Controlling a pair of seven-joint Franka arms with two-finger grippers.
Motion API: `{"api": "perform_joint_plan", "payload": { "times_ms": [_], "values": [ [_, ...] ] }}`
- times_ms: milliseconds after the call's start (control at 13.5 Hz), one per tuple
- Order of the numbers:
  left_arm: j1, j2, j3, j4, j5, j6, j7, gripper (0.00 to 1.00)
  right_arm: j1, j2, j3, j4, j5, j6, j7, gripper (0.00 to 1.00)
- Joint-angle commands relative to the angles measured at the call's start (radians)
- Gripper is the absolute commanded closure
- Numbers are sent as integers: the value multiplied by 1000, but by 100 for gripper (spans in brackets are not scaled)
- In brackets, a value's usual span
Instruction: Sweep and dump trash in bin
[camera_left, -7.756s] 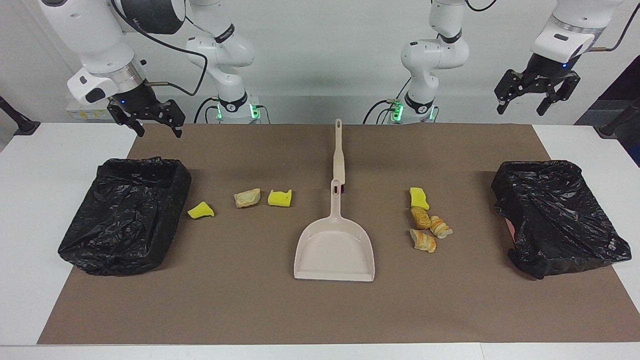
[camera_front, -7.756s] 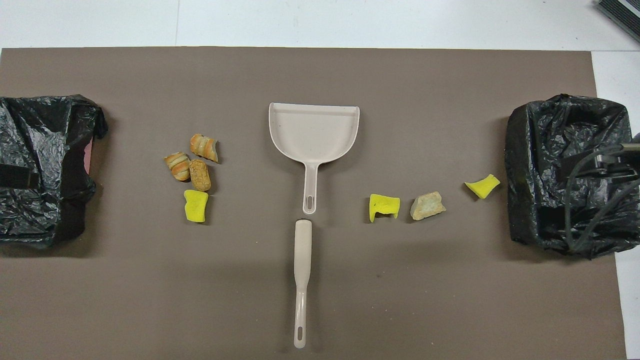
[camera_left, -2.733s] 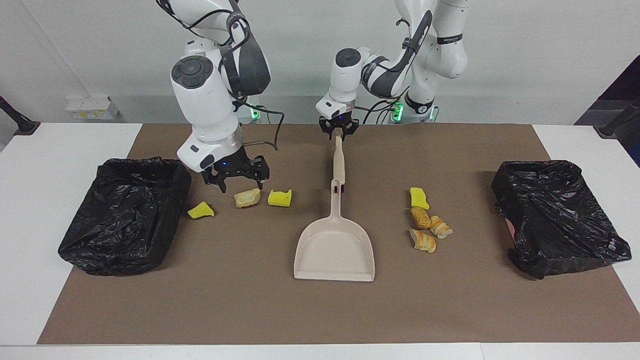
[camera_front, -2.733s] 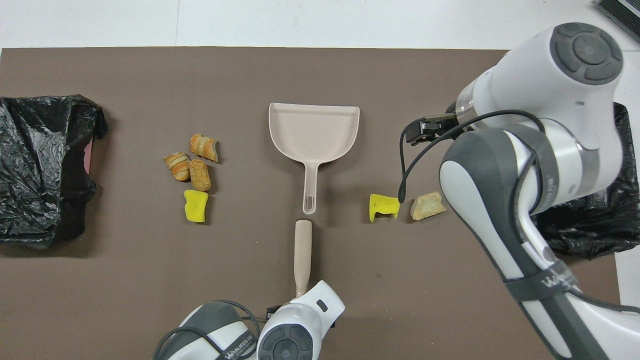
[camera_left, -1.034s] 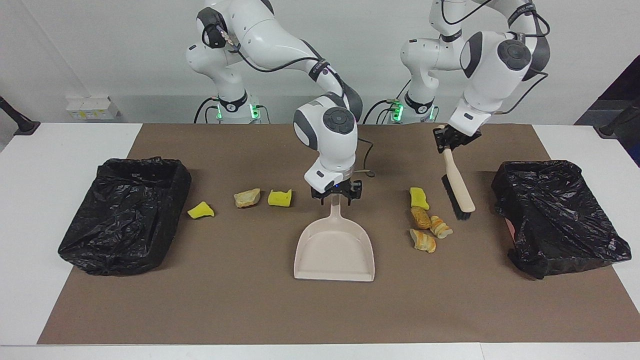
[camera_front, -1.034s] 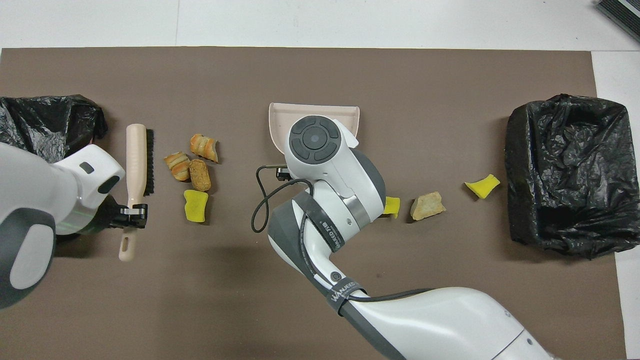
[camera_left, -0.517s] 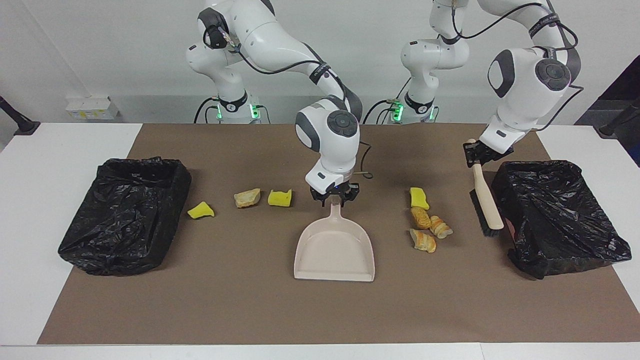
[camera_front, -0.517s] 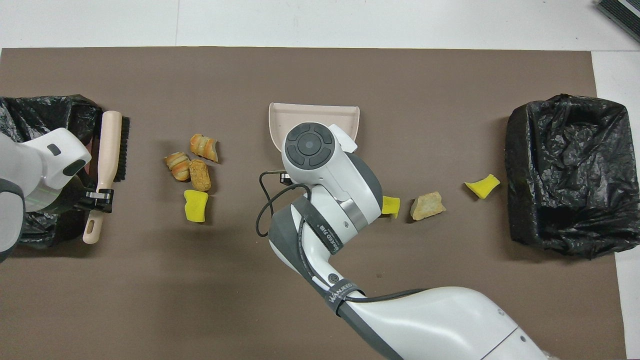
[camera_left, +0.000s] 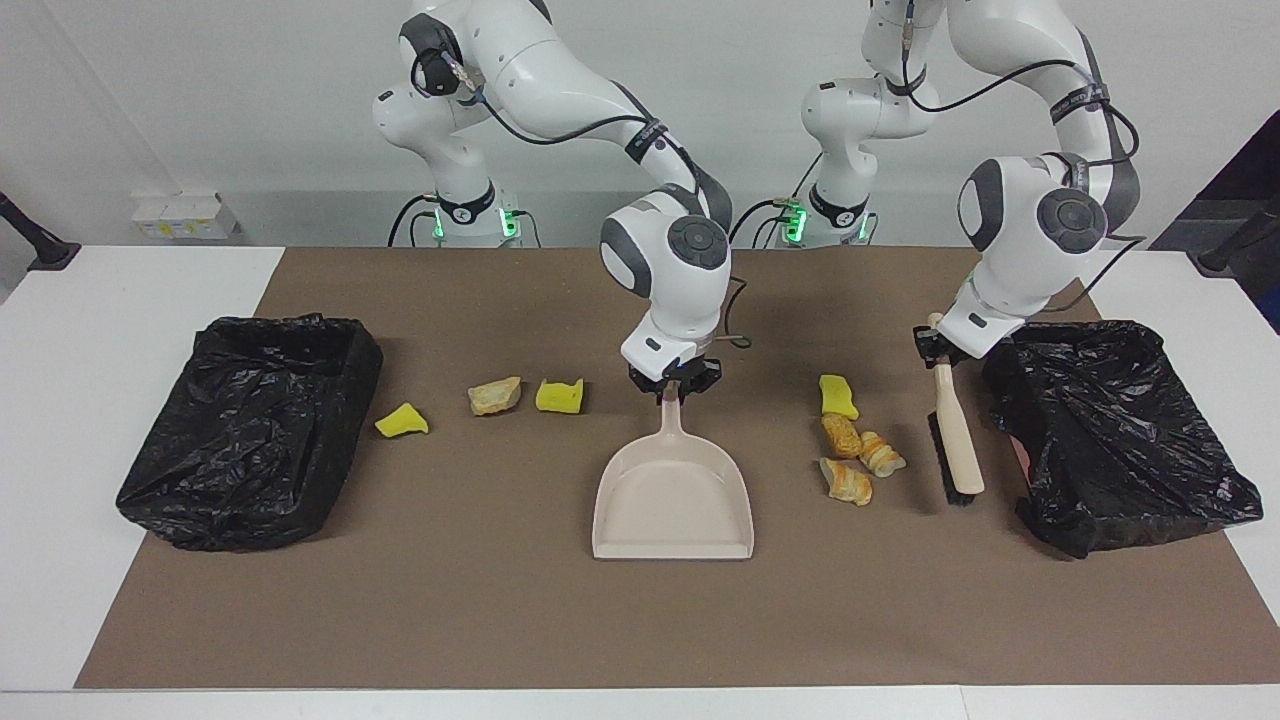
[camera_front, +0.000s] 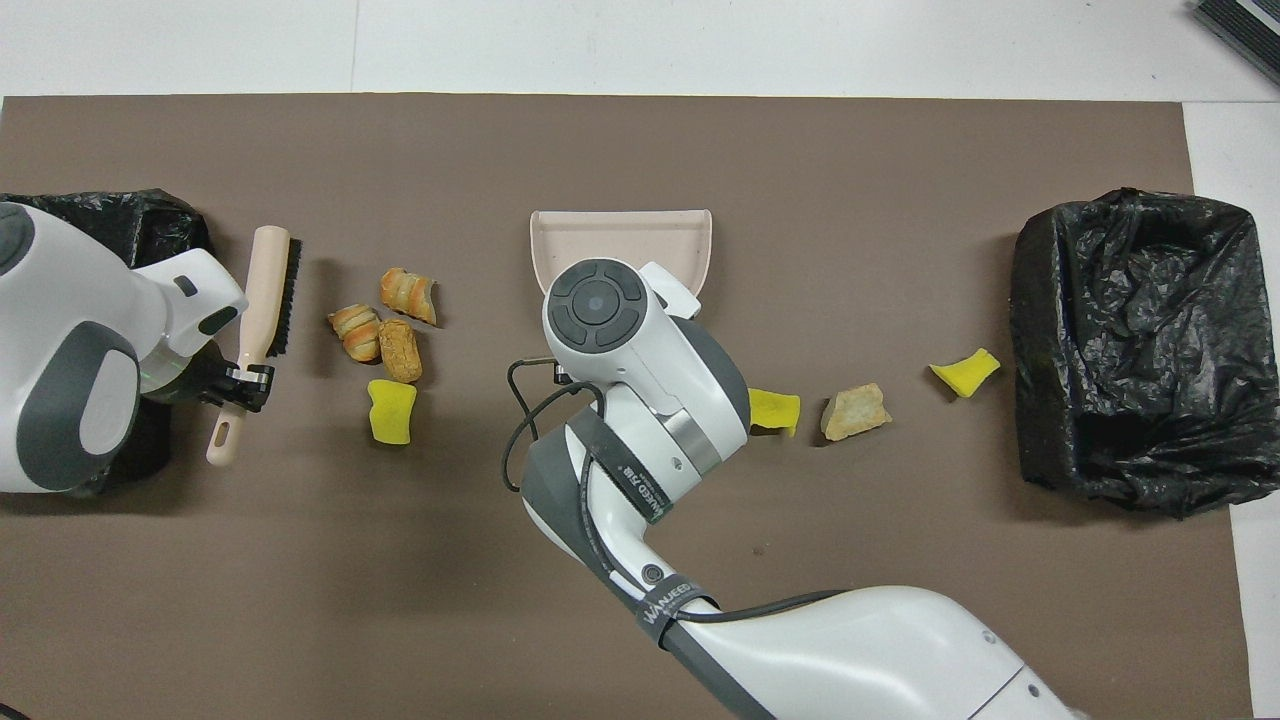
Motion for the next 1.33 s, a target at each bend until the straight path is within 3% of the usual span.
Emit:
{"api": "perform_joint_plan", "payload": {
  "times_ms": [0, 369, 812, 1108, 1256],
  "values": [
    [-34, -22, 4, -58, 14, 66, -6, 100, 1, -44, 2, -10, -10, -10, -72, 100],
    [-73, -42, 1, -144, -5, 126, -32, 100, -57, -100, 2, -21, 5, -57, -383, 100],
    [-168, -66, 1, -152, -118, 36, -133, 100, -132, -134, -1, -42, 21, -157, -951, 100],
    [-101, -111, 8, -112, -123, -7, -255, 100, -187, -154, -6, -111, 2, -122, -1317, 100],
    [-78, -147, 8, -166, -123, -14, -255, 100, -212, -154, -4, -121, -24, -100, -1497, 100]
  ]
}}
